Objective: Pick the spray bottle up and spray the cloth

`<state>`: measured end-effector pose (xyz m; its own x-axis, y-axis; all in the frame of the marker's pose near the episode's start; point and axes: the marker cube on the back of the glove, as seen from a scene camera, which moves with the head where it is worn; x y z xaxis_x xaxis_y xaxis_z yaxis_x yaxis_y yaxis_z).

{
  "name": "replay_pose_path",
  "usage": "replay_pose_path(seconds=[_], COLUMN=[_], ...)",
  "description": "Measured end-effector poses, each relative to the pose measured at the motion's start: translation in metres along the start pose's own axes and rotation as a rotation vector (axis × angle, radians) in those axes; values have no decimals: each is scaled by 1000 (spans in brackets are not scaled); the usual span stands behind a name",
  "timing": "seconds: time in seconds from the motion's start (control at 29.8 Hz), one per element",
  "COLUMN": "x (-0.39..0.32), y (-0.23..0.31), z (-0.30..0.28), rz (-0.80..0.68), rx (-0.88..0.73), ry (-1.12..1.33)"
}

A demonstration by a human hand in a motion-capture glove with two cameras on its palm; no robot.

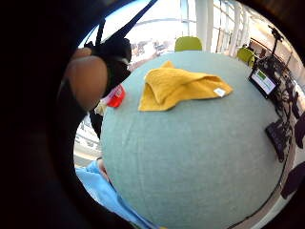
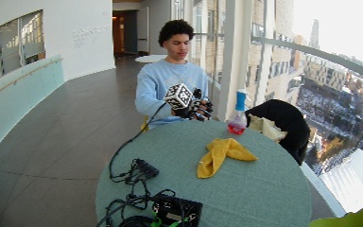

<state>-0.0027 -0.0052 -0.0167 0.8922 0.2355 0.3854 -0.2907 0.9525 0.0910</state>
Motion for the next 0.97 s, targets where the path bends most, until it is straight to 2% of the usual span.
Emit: replay_pose_path(seconds=[0.37,0.97], x=[56,69], y=[95,114], z=[-25,-26], rz=[108,122], rx=[-21,-47], ry=[138,168])
